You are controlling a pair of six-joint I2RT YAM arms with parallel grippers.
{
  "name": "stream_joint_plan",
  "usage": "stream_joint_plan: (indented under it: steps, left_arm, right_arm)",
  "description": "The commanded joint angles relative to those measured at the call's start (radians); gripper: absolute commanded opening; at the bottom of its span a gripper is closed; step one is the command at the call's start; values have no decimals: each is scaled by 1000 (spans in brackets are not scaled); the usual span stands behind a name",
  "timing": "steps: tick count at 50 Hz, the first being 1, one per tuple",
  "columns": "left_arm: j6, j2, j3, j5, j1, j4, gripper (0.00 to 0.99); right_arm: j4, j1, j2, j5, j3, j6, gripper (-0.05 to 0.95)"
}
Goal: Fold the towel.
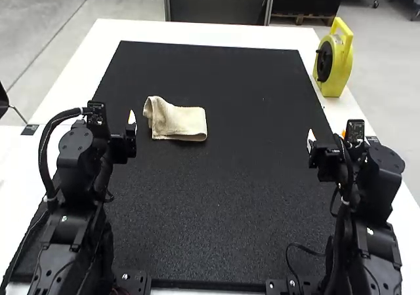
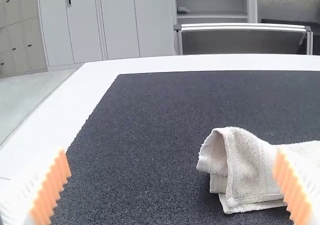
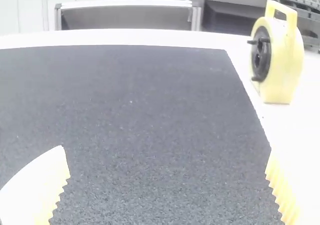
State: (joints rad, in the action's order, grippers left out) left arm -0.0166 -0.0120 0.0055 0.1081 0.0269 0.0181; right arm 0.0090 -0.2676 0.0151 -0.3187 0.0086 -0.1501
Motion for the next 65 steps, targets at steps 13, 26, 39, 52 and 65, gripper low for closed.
stream_joint_plan:
  steps: [13,26,39,52,65]
  left_arm:
    - [-9,14,-2,2,-1,3,961]
    - [-9,14,-2,2,-1,3,961]
    - [-9,14,-2,2,-1,3,961]
    - [-9,14,-2,2,-1,3,961]
    - [-9,14,-2,2,-1,3,961]
  right_arm:
    - [-27,226,-14,217,-9,57,913]
    - [-24,330,-14,228,-9,55,913]
    - [-18,335,-14,228,-9,53,913]
    - [-18,335,-14,228,-9,53,915]
    - [-18,335,-14,228,-9,53,913]
